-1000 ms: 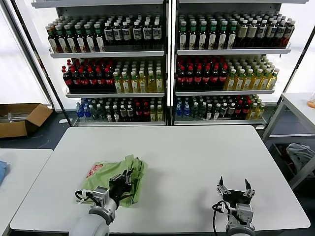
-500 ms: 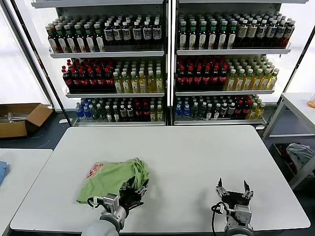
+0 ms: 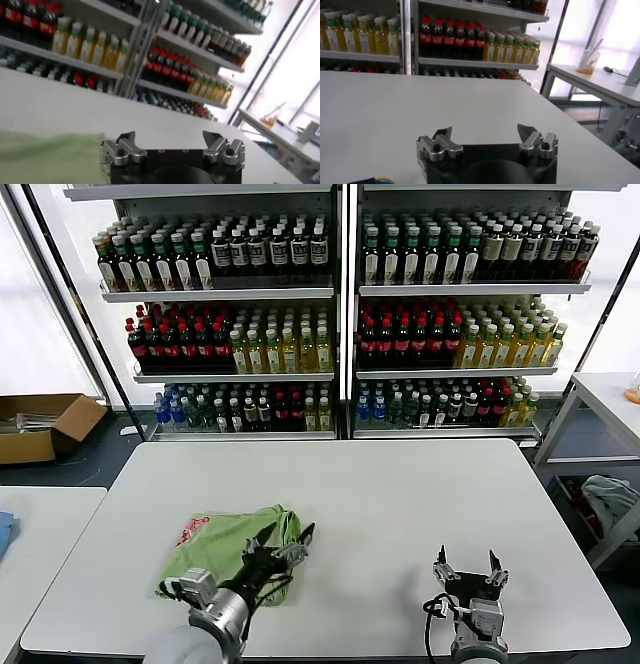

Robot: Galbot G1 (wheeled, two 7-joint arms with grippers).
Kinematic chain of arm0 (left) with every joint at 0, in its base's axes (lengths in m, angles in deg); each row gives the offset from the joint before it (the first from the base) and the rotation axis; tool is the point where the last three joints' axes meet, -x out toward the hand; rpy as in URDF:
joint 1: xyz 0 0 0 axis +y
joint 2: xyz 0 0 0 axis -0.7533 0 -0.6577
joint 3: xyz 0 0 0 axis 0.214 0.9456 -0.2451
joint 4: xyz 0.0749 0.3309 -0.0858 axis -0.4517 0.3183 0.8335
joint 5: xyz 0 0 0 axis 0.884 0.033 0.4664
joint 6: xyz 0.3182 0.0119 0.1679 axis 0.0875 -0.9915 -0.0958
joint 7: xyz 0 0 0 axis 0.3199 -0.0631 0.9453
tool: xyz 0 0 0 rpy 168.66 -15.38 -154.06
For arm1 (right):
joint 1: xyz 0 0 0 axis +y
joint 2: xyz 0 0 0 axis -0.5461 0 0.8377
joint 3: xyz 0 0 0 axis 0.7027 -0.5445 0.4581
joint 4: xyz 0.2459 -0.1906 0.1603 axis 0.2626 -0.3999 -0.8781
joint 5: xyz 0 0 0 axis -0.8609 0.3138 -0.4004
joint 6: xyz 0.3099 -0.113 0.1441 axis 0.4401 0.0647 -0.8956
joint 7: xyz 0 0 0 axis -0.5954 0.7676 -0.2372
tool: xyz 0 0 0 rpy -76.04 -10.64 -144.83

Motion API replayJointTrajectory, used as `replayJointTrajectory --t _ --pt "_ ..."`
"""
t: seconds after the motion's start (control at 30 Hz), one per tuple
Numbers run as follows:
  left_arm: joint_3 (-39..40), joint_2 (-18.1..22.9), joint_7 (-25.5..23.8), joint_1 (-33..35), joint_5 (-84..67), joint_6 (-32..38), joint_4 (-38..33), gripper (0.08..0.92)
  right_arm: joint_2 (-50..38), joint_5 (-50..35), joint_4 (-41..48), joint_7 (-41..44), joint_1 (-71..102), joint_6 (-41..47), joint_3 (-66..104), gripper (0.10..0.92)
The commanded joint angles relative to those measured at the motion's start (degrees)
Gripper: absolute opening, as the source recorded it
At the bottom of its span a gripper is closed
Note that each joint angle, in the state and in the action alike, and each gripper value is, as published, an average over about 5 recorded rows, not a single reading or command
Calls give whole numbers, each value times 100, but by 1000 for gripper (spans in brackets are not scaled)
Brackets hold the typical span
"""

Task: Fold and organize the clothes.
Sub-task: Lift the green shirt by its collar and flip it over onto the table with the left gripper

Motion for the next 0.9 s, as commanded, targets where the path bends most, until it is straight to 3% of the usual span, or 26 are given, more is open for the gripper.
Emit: replayJointTrajectory --t 0.03,0.23,0.9 --pt "-1308 -609 110 -34 1164 584 275 823 -14 -15 46 9 -74 7 -74 823" --pt "-1839 -995 -28 335 2183 757 655 823 -10 -8 90 11 -146 12 -175 823" --pt "-1625 -965 -401 365 1879 346 1197 823 17 58 14 -5 9 -34 -153 823"
